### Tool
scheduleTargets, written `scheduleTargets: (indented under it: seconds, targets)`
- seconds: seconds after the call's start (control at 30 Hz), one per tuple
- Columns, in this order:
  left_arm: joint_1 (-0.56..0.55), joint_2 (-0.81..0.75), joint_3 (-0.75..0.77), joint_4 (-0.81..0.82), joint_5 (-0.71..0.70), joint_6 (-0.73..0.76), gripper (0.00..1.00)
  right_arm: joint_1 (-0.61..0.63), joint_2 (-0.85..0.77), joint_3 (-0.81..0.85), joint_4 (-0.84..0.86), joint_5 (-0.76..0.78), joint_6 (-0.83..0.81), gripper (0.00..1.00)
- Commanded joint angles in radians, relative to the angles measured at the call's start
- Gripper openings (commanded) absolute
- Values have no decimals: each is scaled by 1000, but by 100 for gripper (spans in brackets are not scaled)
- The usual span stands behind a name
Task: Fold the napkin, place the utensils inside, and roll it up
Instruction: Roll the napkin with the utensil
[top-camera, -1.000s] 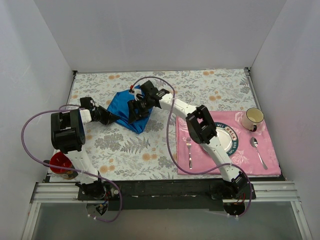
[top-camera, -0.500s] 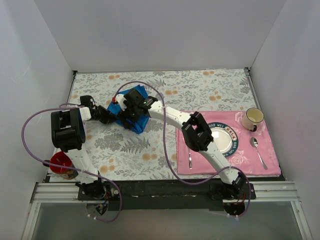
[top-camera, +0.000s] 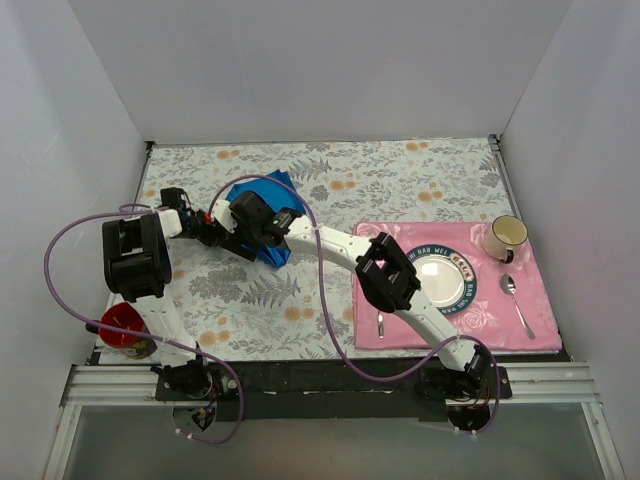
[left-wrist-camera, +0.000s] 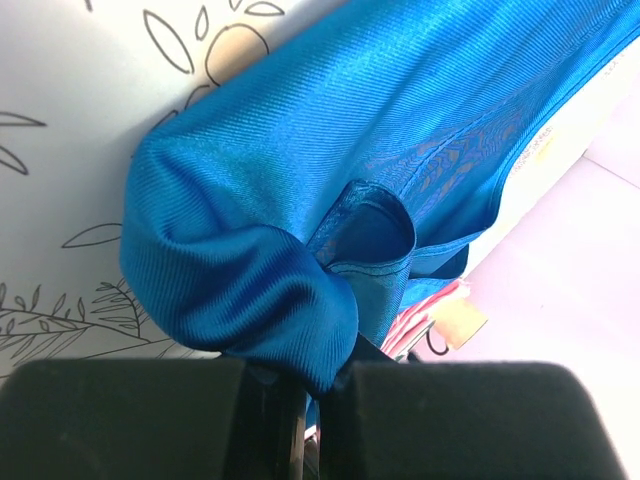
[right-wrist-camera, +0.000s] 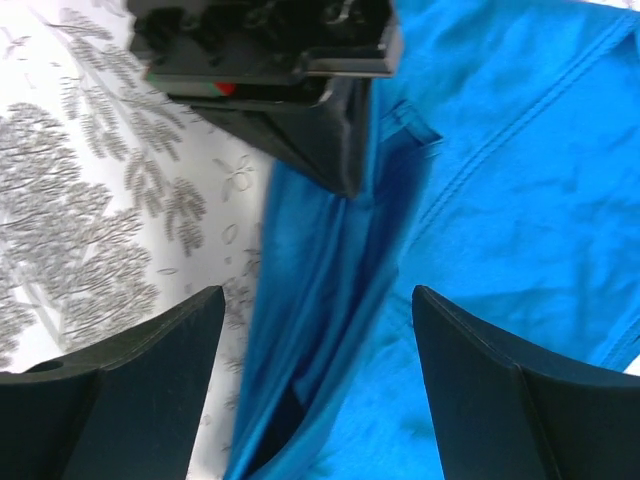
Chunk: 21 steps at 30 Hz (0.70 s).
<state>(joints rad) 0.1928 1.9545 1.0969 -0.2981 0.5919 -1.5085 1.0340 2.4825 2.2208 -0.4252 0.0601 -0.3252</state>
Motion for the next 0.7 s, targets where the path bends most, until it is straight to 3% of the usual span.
scheduleTargets:
  seconds: [0.0, 0.33, 0.47, 0.5, 0.57, 0.67]
  targets:
    - [11, 57, -22, -105, -241, 62, 0, -3, 33, -26, 85, 32, -44, 82]
    - [11, 60, -25, -101, -230, 60, 0, -5, 87, -53, 91, -19, -9, 72]
    - [11, 52, -11, -108, -234, 77, 0, -14, 127, -47, 40, -11, 24, 57]
    - [13, 50, -2, -113, -237, 85, 0, -15, 133, -43, 28, -17, 40, 48]
    - [14, 44, 9, -115, -234, 111, 0, -25, 141, -44, 8, -49, 83, 39]
    - [13, 26, 21, -105, -227, 148, 0, -38, 153, -38, -21, -143, 135, 34]
